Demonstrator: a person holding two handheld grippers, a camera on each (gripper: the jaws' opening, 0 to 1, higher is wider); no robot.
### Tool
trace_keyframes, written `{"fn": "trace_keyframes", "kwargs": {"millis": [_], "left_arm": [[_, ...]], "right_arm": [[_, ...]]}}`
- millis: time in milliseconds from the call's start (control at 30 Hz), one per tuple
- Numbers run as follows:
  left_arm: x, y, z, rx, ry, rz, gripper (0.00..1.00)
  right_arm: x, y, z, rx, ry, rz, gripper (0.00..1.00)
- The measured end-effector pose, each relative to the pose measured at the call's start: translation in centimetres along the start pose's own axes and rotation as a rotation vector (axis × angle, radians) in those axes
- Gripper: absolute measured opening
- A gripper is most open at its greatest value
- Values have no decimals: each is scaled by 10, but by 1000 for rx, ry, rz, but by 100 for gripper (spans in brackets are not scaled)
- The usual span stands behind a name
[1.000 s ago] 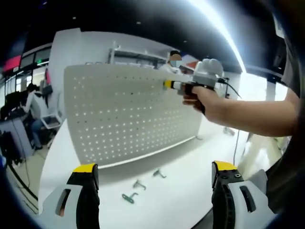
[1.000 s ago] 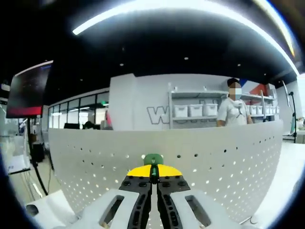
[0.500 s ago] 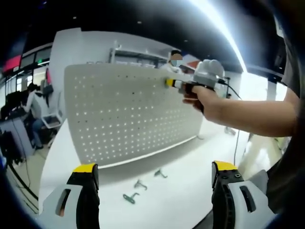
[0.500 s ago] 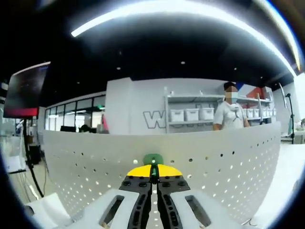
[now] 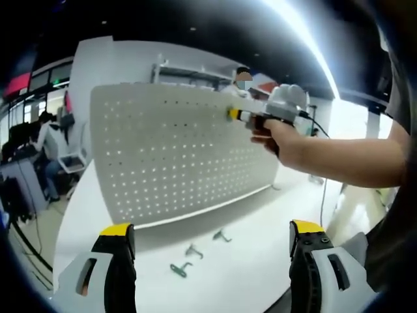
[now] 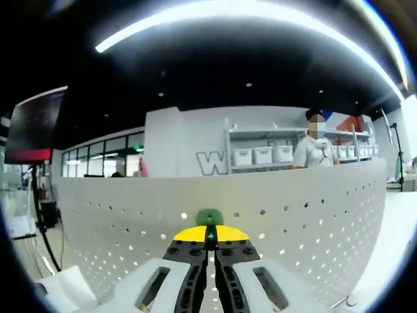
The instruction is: Insert the hook assembly into the mounting plate slot until the hook locks in place.
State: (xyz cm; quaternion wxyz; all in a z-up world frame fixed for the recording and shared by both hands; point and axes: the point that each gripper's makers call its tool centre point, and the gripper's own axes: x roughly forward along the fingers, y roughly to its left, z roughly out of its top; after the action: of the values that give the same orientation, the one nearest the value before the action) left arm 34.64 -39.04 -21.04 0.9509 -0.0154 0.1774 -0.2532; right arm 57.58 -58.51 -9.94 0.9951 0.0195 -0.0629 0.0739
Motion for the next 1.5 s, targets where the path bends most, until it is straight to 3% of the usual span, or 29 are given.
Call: {"fn": "trace_keyframes", "kwargs": {"millis": [567, 767, 900, 1167, 1500], "left_arm": [[-3, 0, 0, 0, -4, 6, 100], [-8, 2, 0, -6, -11, 25, 100], [-9, 0, -2, -4, -5, 30, 100], [-18, 5, -6, -22, -14, 54, 100], [-17, 6, -6, -16, -9, 52, 100]], "right_arm": [[0, 1, -7, -24, 91, 3, 5], [-1, 4, -6, -11, 103, 25, 10], [-4, 7, -6, 26, 93, 29, 22], [-13, 17, -5, -12, 96, 49, 22], [-34, 8, -4, 6, 107, 48, 30]]}}
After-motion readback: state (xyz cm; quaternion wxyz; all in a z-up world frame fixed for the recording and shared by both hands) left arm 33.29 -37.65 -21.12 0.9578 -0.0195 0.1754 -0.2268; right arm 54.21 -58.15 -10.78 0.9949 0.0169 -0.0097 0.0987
